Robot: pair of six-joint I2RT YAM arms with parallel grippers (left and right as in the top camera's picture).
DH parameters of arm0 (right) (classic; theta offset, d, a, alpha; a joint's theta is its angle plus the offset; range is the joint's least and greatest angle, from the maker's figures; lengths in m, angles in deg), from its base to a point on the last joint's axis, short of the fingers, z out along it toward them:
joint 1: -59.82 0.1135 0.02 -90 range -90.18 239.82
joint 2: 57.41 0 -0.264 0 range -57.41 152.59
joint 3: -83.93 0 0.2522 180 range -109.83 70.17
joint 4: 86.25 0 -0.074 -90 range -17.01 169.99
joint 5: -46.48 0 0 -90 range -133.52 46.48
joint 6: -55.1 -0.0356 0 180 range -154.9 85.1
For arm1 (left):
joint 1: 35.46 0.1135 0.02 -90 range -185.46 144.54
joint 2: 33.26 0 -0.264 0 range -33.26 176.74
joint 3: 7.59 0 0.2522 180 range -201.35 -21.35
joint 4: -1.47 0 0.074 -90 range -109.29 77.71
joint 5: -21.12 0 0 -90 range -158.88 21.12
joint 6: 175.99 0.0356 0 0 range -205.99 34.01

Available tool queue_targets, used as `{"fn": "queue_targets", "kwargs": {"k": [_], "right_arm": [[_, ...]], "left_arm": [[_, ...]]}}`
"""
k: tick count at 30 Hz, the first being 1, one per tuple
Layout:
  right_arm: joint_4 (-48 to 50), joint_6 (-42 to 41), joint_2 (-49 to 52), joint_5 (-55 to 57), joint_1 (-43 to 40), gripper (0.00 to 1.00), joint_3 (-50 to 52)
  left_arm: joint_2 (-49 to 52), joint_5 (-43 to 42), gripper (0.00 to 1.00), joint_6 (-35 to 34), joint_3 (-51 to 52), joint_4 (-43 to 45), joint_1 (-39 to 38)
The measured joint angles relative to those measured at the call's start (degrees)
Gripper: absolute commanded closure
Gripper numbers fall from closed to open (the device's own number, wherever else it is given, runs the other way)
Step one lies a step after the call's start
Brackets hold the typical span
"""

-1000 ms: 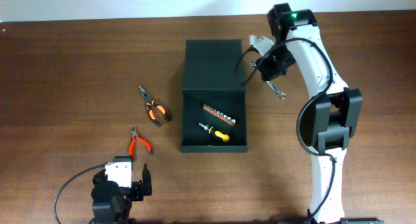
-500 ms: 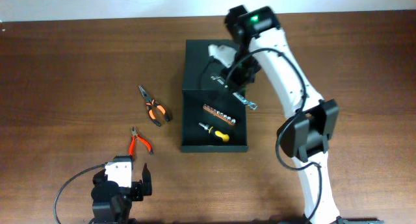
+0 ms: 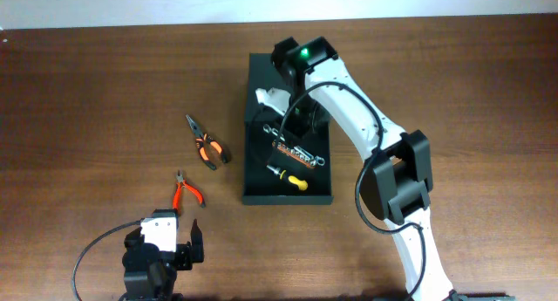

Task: Pack container
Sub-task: 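Place the wrench into the box beside the screwdriver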

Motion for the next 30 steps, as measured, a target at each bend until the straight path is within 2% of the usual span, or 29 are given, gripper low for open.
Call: {"fn": "queue_targets", "kwargs": {"k": [6,11,23,27,30], "right_arm": [[6.34,0.0,0.0,-0.02,0.07,0.96,10.29],[10.36,-0.02,-1.18,-0.44,0.28,0.95,13.51],[9.44,-0.81,-3.17,-1.25,1.31,0.01,14.36],[9.49,-0.66,-7.41,-0.81,1.4,0.01,14.32],[9.46,-0.92,-14.25,-0.79,1.33,0.01,14.29]], "left_arm": [[0.0,0.02,0.01,0.0,0.0,0.0,0.0],[0.0,0.0,0.01,0.0,0.0,0.0,0.0],[0.0,0.0,0.01,0.0,0.0,-0.02,0.0],[0.0,0.02,0.01,0.0,0.0,0.0,0.0],[0.0,0.02,0.01,0.0,0.0,0.0,0.0]]}}
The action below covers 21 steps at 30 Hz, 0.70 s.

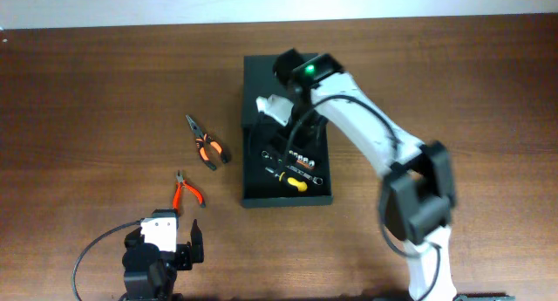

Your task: Pack container

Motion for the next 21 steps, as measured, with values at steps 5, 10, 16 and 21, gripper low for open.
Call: {"fn": "queue_targets", "kwargs": {"k": [5,10,16,21], "right_arm": [[-0.72,-1.11,-14.75,0.09,-1.81,0.01,-0.48],[-4.0,-2.6,-28.48,2.91,-7.93,0.01,-1.05],[-4.44,-3.23,-42.56,6.01,-12.83,0.01,3.98],[0.98,-5.09,-58.12,7.13,-14.49,0.01,18.75]], "left_arm": [[0.0,0.0,0.01,0.0,0.0,0.0,0.0],[0.0,0.0,0.01,0.0,0.0,0.0,0.0],[0.0,0.0,0.01,0.0,0.0,0.0,0.0],[0.0,0.0,0.01,0.0,0.0,0.04,0.0]]}}
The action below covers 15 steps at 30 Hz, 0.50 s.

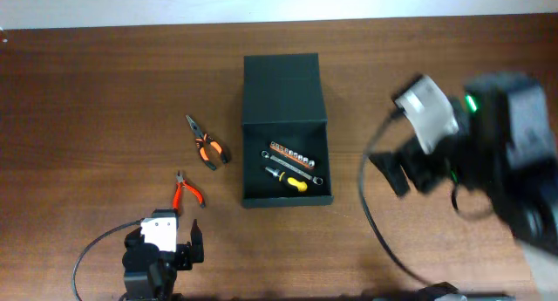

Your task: Pack container

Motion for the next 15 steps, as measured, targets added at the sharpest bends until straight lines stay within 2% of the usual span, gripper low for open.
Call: {"fn": "queue_targets", "kwargs": {"k": [4,9,15], "right_arm": [[6.49,-3.91,-14.08,0.35,-0.15,0.01,14.29],[9.94,-9.14,-31.04,0.42,-0.15,0.01,28.52],[9.99,-15.67,-43.43,0.39,-0.2,0.01,38.34]], "left_arm": [[-0.02,-0.02,0.01,0.0,0.0,-0.02,0.0],[-0.04,-0.02,0.01,0.0,0.0,0.0,0.0],[-0.07,-0.02,0.01,0.0,0.0,-0.04,0.0]]}}
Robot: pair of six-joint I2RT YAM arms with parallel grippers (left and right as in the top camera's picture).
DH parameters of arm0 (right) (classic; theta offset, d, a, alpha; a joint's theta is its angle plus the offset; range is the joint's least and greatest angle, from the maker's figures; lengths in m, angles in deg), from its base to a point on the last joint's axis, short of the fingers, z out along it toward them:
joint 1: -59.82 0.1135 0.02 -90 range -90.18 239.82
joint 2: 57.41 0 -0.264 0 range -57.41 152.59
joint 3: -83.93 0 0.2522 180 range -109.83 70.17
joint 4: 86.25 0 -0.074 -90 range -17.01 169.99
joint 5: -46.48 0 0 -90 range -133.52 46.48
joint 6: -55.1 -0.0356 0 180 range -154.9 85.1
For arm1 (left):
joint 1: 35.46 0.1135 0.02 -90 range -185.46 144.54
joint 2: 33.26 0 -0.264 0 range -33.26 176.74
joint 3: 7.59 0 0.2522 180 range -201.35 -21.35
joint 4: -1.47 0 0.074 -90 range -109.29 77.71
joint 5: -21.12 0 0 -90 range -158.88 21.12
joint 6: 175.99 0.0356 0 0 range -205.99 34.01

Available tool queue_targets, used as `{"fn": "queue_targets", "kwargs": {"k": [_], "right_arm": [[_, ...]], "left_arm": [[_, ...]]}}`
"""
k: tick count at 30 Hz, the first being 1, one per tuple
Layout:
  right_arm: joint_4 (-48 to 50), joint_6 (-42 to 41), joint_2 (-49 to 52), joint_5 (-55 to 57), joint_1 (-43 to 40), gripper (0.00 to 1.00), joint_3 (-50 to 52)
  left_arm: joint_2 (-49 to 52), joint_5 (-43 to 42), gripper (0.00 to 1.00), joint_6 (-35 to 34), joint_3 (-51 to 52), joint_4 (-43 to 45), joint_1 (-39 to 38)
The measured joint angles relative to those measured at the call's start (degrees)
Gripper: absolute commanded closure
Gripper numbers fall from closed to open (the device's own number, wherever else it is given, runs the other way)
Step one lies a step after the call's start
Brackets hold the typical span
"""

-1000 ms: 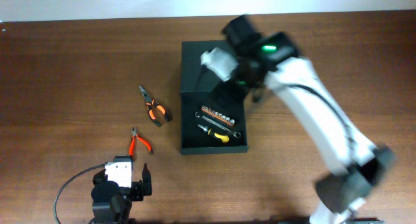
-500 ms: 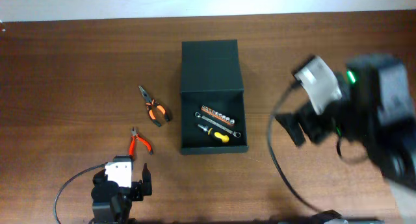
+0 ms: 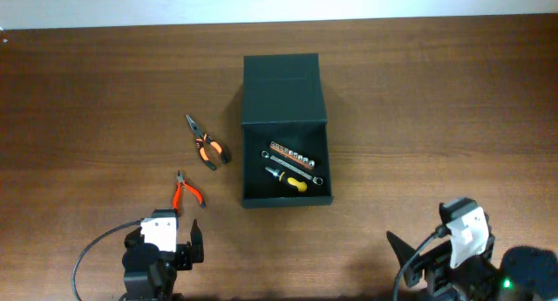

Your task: Pack container

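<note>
A black open box [image 3: 285, 196] with its lid [image 3: 282, 90] standing open at the back sits mid-table. Inside lie an orange socket rail [image 3: 290, 154], a wrench [image 3: 295, 164] and a yellow-handled screwdriver [image 3: 289, 179]. Left of the box lie black-and-orange pliers [image 3: 207, 147] and smaller red-orange pliers [image 3: 186, 191]. My left gripper [image 3: 188, 238] rests at the front left edge, fingers apart and empty. My right gripper [image 3: 397, 249] sits at the front right edge, one dark finger showing; its jaw state is unclear.
The brown wooden table [image 3: 105, 92] runs to a pale wall strip along the back. Cables trail from both arm bases at the front edge.
My right arm has moved from mid-right of the table, beside the box, down to the front right edge. The box, the tools and the left arm are unchanged.
My right arm first reached over the box with the tools lying inside. A second later it was still over the box, and the tools lay neater in the front half. Then it was right of the box, and now at the front edge. Both pliers stayed put.
</note>
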Motion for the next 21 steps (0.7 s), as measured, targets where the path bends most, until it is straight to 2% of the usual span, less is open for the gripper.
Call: {"fn": "queue_targets", "kwargs": {"k": [6,21], "right_arm": [[1.38,-5.07,-2.4,0.0,0.0,0.01,4.26],[1.57,-6.82,-2.43,0.0,0.0,0.01,4.42]], "left_arm": [[0.0,0.0,0.01,0.0,0.0,0.0,0.0],[0.0,0.0,0.01,0.0,0.0,0.0,0.0]]}}
